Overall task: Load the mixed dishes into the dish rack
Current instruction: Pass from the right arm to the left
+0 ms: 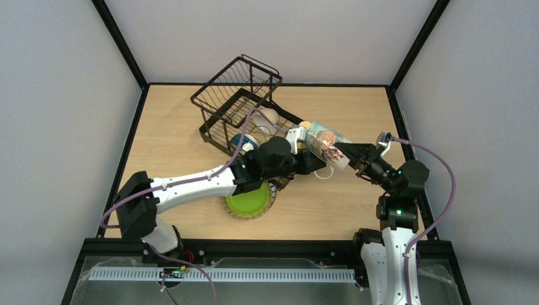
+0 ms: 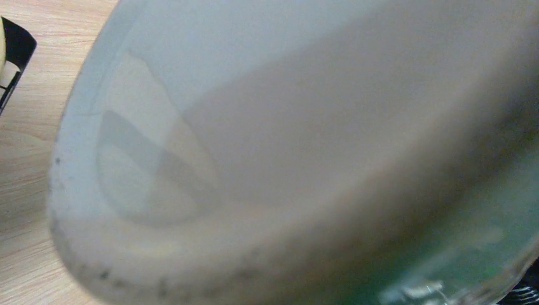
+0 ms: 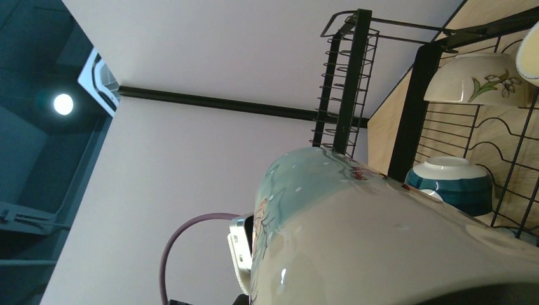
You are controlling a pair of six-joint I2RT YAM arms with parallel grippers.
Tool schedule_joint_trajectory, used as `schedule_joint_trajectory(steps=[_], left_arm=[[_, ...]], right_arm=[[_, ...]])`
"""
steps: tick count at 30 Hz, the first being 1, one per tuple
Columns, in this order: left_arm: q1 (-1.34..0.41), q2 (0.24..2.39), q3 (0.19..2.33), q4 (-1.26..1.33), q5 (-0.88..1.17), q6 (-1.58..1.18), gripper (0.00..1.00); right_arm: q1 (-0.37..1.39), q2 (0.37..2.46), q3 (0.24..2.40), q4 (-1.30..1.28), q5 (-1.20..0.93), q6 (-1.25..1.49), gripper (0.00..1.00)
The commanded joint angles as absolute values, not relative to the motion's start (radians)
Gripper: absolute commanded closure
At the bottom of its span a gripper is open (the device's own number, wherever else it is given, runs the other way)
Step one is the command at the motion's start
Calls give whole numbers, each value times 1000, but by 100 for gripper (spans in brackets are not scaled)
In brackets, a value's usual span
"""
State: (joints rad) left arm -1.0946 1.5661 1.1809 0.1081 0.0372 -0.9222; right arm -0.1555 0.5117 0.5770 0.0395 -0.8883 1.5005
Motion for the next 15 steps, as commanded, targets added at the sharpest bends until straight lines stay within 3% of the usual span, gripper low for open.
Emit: schedule_joint_trajectory(steps=[1, 8, 15], left_arm=[[-1107, 1481, 1221, 104, 7, -753, 98], [-1107, 1464, 1216, 70, -75, -721, 98], [-1097, 1451, 1188, 88, -116, -718, 98]], right_arm=[[-170, 522, 546, 20, -811, 1514, 80], [-170, 528, 520, 26, -806, 1508, 63], [-171, 550, 492, 36, -806, 1493, 55]])
